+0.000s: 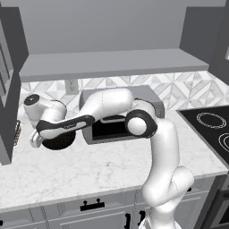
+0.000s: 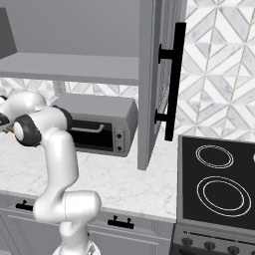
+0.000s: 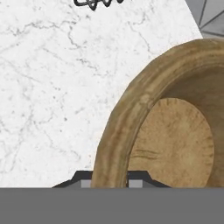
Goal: Pick up the bowls on the counter and stack them on top of one another in the open cabinet. Place the smaller bowl on top of the larger bowl.
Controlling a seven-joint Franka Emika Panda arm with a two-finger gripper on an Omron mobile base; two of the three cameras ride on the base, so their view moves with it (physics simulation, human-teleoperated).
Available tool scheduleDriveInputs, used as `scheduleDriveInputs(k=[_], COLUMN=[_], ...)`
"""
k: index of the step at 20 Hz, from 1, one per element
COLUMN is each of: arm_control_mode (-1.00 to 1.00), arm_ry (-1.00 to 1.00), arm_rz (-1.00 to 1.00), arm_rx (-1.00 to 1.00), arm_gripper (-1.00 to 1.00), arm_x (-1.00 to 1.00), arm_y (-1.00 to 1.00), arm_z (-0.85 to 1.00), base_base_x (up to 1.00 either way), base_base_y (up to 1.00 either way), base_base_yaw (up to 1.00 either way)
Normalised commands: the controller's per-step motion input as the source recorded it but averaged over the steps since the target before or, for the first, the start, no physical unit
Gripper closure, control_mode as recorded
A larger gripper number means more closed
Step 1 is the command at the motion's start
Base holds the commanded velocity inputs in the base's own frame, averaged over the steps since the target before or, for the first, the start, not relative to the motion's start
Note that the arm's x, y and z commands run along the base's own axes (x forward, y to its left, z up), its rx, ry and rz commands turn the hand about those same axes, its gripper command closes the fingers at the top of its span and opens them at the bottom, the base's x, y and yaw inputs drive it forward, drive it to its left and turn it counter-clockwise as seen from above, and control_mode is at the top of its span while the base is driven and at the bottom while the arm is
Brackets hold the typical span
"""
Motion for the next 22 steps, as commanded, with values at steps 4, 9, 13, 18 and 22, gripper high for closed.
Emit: scheduleDriveInputs(k=[4, 9, 13, 18, 22], arm_control_mode=[-1.00, -1.00, -1.00, -1.00, -1.00], arm_ry=[0.00, 0.00, 0.00, 0.00, -0.01], arm_rz=[0.00, 0.00, 0.00, 0.00, 0.01], arm_rx=[0.00, 0.00, 0.01, 0.06, 0.10], arm_gripper=[1.00, 1.00, -1.00, -1.00, -1.00], arm_x=[0.39, 0.35, 0.08, 0.01, -0.35], arm_y=[-0.25, -0.25, -0.16, -0.12, -0.02], arm_z=[-0.39, -0.47, -0.19, -0.02, 0.03], base_base_x=[0.00, 0.00, 0.00, 0.00, 0.00], base_base_y=[0.00, 0.00, 0.00, 0.00, 0.00], base_base_yaw=[0.00, 0.00, 0.00, 0.00, 0.00])
